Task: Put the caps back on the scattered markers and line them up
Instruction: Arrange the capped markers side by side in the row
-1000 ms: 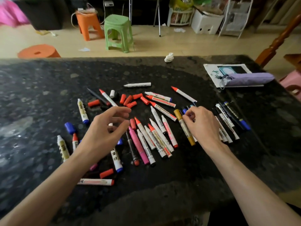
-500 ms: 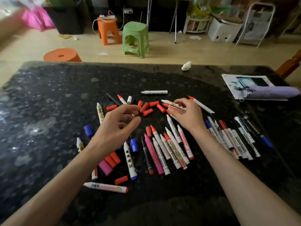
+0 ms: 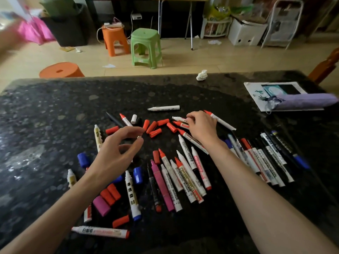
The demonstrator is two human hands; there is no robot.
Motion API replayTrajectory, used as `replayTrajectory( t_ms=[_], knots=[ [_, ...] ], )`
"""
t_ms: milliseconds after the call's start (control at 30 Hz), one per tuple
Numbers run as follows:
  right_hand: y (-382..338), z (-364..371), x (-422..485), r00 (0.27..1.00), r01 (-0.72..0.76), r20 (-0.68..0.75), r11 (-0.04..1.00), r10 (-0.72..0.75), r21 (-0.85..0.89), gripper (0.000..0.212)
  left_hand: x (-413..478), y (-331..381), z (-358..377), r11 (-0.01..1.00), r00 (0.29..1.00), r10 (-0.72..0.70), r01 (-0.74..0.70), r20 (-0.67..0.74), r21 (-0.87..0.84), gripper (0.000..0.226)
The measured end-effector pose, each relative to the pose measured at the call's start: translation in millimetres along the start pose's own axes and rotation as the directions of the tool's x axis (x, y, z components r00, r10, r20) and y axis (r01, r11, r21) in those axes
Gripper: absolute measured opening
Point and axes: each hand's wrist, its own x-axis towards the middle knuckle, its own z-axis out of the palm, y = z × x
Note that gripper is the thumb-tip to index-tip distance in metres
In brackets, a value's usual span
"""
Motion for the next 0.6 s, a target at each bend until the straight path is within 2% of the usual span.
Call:
replayTrajectory(
  t_ms=[200,333,467,533,600],
  knots=[
    [-5,-5,3,1.0,0.021,-0.012,0.983,-0.024,-0.184,0.021,0,0,1,1.0,1.0,0.019,-0.019,0.006,0.023,0.025],
    [-8,-7,-1,0.998,0.035,-0.048,0.98,-0.045,-0.194,0.021,-2,2,0,1.0,1.0,0.018,-0.019,0.005,0.023,0.026],
    [-24,-13,-15,0.994,0.044,-0.103,0.998,-0.04,0.036,0.019,-7,6,-3,1.0,1.0,0.017,-0.017,0.004,0.027,0.026],
    [-42,-19,-27,0.999,0.051,-0.029,0.968,-0.045,0.245,0.023,-9,8,-5,0.999,1.0,-0.004,0.004,0.011,0.035,0.026],
    [-63,-22,-46,0.995,0.04,0.061,0.895,-0.075,0.445,0.025,-13,8,-10,0.998,0.998,-0.053,0.052,0.018,0.043,0.026]
  ],
)
